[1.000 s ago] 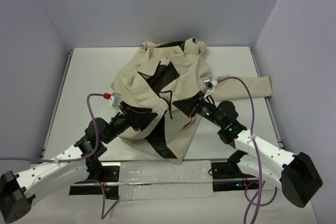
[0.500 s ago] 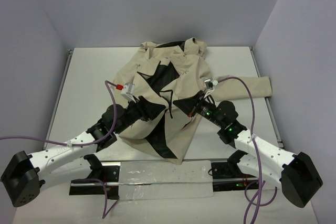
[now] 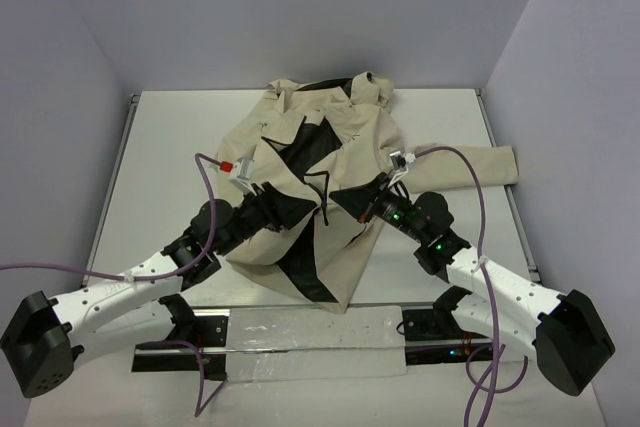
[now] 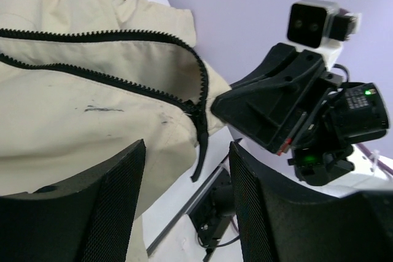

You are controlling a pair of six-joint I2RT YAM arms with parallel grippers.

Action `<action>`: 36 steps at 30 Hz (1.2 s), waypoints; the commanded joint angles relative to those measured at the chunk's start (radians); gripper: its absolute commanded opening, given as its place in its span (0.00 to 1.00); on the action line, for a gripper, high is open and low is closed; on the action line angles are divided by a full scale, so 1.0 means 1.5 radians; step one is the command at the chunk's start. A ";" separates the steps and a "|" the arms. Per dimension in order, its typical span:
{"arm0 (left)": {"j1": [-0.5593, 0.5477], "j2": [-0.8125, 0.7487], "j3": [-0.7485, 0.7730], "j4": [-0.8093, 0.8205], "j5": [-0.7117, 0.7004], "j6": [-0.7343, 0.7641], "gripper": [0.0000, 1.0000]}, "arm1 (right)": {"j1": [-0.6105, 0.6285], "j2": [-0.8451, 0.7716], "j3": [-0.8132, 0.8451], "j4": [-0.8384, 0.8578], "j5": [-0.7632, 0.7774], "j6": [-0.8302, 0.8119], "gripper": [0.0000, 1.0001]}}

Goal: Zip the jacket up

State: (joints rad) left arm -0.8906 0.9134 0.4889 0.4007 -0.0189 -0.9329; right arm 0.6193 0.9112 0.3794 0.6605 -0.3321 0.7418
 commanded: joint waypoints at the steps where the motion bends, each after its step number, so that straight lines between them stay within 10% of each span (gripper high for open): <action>1: -0.004 0.001 0.020 0.009 0.017 -0.009 0.63 | 0.005 -0.001 0.032 0.024 0.014 -0.006 0.00; 36: -0.004 -0.004 0.043 -0.115 -0.038 -0.152 0.62 | 0.012 0.014 0.041 0.029 0.023 -0.008 0.00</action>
State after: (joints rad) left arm -0.8909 0.8752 0.5240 0.2203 -0.0994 -1.1136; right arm 0.6262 0.9379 0.3824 0.6502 -0.3183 0.7391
